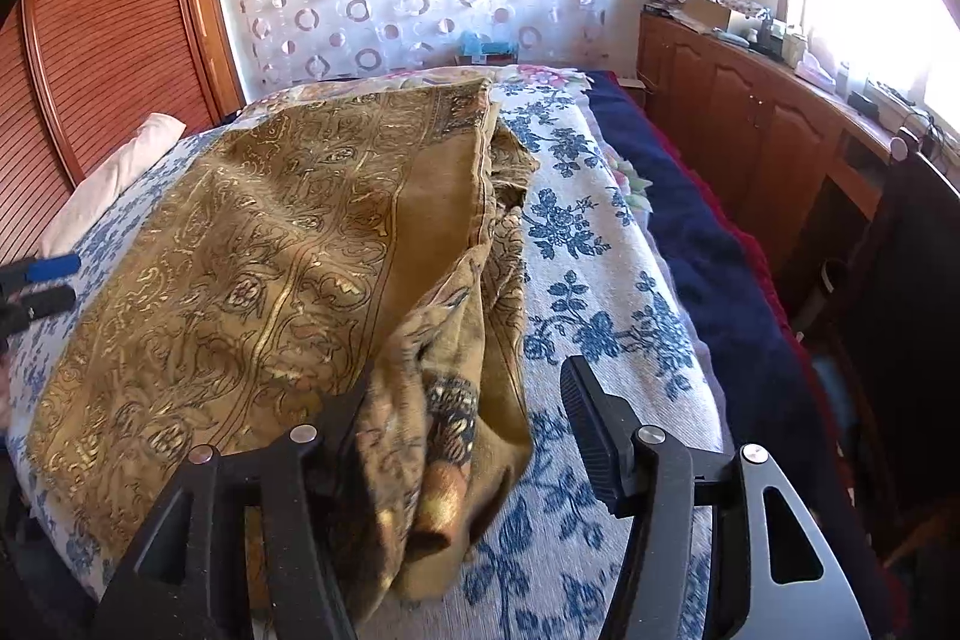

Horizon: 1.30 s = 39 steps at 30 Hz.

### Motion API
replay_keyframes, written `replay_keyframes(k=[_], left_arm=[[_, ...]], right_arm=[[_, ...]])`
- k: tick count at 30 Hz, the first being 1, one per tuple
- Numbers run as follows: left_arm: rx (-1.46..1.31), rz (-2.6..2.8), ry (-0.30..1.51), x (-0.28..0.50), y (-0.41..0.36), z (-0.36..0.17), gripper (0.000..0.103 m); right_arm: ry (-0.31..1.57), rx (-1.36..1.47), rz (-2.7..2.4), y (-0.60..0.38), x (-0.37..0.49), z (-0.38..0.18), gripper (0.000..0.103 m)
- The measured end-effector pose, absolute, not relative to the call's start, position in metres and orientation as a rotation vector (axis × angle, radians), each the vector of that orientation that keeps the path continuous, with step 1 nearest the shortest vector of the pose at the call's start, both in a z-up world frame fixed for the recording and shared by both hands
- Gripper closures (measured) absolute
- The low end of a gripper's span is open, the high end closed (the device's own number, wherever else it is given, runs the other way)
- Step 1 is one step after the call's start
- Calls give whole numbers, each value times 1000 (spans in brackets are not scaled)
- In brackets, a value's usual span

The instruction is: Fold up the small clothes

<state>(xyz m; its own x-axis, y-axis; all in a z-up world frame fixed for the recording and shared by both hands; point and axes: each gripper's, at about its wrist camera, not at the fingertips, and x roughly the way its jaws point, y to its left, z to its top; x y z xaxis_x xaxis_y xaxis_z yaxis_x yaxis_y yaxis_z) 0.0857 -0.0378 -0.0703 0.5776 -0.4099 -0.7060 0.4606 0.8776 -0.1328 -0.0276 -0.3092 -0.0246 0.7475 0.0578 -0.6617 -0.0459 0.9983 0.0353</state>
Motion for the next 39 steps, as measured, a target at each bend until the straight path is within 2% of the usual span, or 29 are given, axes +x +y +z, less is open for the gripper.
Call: replay_keyframes(k=[13, 17, 18, 19, 23, 25, 28, 34, 39], left_arm=[[77, -599, 863, 58, -50, -82, 26], [96, -633, 877, 48, -55, -86, 38], [100, -638, 873, 47, -56, -86, 42], [101, -648, 873, 45, -56, -85, 53], [120, -700, 873, 39, -62, -85, 69], [122, -712, 874, 37, -63, -84, 90], [109, -714, 828, 36, -61, -72, 97], [12, -727, 714, 48, -51, -26, 98], [-42, -694, 640, 92, -47, 10, 98]], right_arm=[[807, 69, 130, -313, -44, -28, 43], [814, 66, 177, -313, -43, -28, 50], [815, 66, 184, -313, -43, -28, 55], [816, 67, 193, -313, -43, -28, 62], [817, 66, 221, -314, -45, -29, 77], [812, 76, 223, -318, -46, -28, 88], [771, 121, 244, -322, -50, -19, 94], [634, 171, 288, -332, -52, 21, 95], [551, 158, 295, -332, -24, 53, 95]])
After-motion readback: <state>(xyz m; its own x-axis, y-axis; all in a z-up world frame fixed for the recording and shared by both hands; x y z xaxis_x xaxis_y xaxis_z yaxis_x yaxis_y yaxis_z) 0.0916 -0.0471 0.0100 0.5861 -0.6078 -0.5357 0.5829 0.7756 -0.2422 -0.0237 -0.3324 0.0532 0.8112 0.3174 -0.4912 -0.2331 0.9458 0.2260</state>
